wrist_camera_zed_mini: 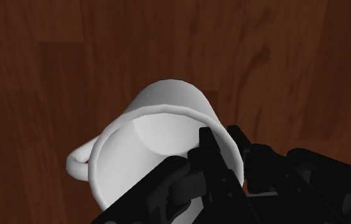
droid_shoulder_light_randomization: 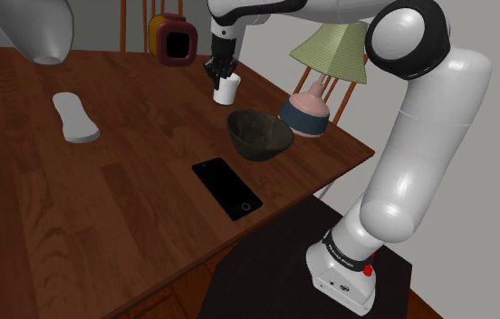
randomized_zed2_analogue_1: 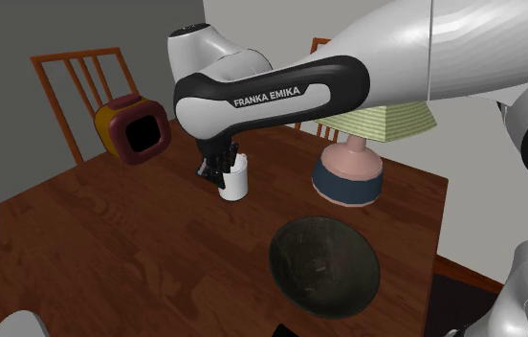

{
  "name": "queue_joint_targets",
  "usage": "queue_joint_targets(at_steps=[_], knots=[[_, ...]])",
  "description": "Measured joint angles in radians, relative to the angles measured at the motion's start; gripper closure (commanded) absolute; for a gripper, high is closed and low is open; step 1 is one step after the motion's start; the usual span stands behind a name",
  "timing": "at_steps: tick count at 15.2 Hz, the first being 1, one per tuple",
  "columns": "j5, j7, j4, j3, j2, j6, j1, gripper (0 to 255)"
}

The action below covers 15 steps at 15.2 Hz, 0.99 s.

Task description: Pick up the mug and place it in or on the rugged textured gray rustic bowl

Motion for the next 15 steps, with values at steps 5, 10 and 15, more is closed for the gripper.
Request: queue_joint_targets(at_steps=[5,10,15], knots=[[0.000,0.001,0.003,0.000,-0.001,-0.004,0.000,255],[0.001,-0.004,0.060,0.000,-0.005,-0.065,0.000,255],[0.002,-0.008,0.124,0.000,-0.006,-0.131,0.001,255]])
